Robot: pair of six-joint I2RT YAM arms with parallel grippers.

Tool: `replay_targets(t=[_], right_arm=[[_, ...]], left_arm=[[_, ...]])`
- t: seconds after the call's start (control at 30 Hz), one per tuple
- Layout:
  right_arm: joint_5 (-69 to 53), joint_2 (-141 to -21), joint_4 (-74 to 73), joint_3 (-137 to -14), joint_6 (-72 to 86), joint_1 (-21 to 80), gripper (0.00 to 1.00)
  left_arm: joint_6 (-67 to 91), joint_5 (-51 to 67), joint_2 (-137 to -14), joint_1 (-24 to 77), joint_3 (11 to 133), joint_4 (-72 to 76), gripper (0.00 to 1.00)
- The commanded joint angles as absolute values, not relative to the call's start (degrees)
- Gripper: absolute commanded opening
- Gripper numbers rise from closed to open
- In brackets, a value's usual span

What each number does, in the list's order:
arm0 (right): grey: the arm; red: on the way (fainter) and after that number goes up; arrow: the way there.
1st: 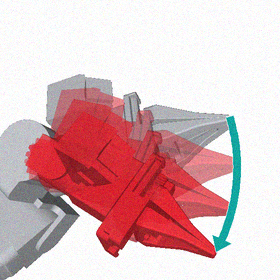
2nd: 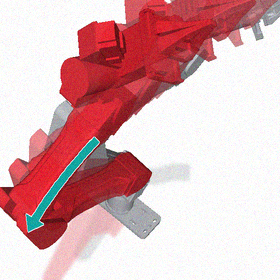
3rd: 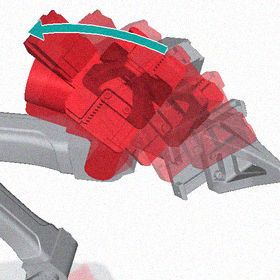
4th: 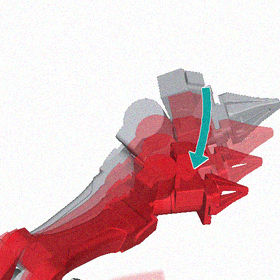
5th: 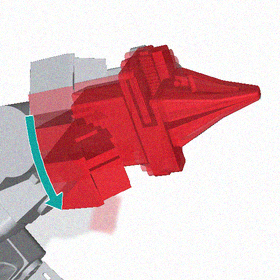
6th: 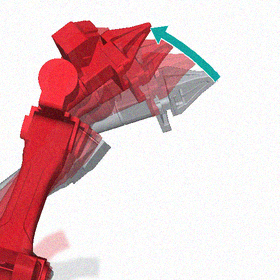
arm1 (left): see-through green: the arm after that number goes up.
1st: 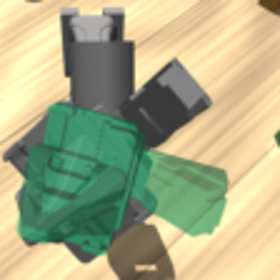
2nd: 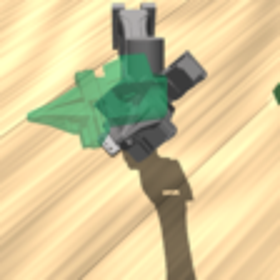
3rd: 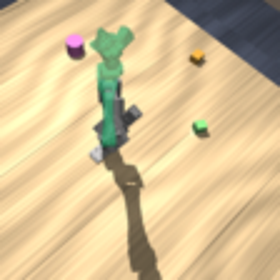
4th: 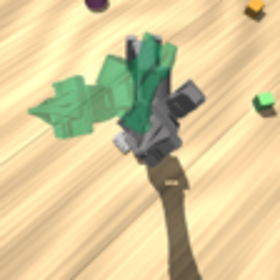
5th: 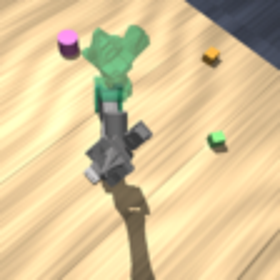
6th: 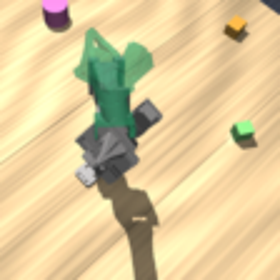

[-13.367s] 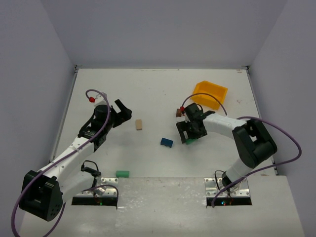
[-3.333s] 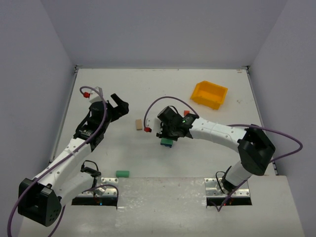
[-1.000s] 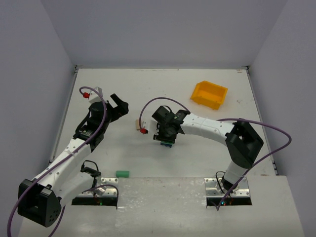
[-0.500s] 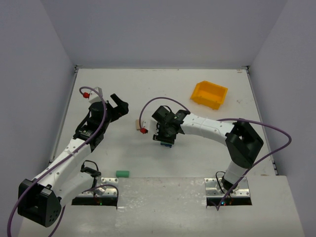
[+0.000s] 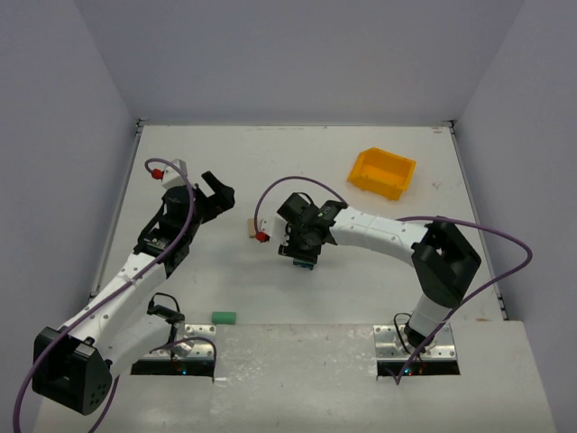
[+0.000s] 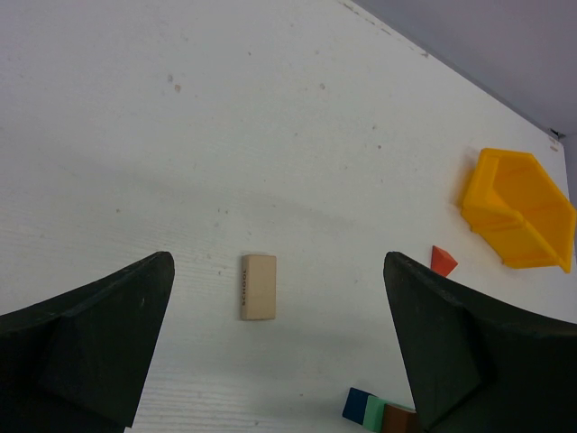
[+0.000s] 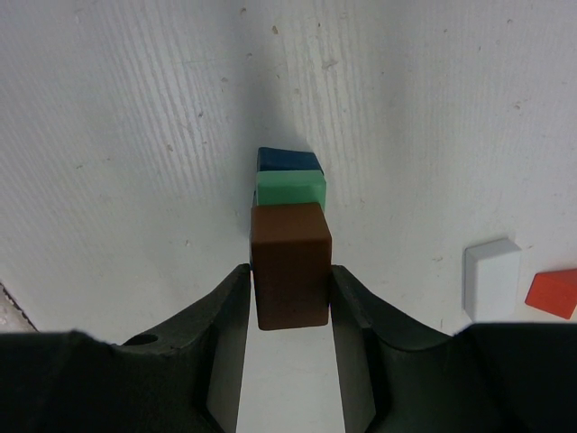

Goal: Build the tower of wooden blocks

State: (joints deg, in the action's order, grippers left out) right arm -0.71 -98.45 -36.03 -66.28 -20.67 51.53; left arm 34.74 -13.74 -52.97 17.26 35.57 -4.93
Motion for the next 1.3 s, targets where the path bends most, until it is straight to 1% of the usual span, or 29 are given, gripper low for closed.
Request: replay_targets(t=[0.0, 0.47, 0.67, 0.97, 1.13, 1.27], right_arm=[[-1.39, -98.7, -34.5, -68.73, -19.18, 51.68, 0.4], [-1.33, -98.79, -33.9, -68.99, -16.78, 51.76, 0.4], [-1.55, -98.81, -33.33, -68.99, -15.78, 51.68, 0.38], [-1.63, -98.88, -33.22, -69.08, -15.21, 51.68, 0.37], [-1.67, -98.88, -33.48, -68.99, -15.12, 51.68, 0.39], [-1.51, -98.63, -33.66, -68.89, -15.03, 51.68, 0.42]], left_arm=[[34.28, -14.03, -51.59, 17.31, 35.54, -2.81, 1.0], [34.28, -13.89, -51.33, 17.31, 35.42, -2.81, 1.0], [34.28, -13.8, -51.33, 17.31, 35.42, -2.72, 1.0], [34.28, -13.8, -51.33, 17.31, 35.51, -2.72, 1.0], [34.28, -13.88, -51.33, 17.31, 35.33, -2.72, 1.0], [34.26, -13.8, -51.33, 17.31, 35.35, -2.72, 1.0]])
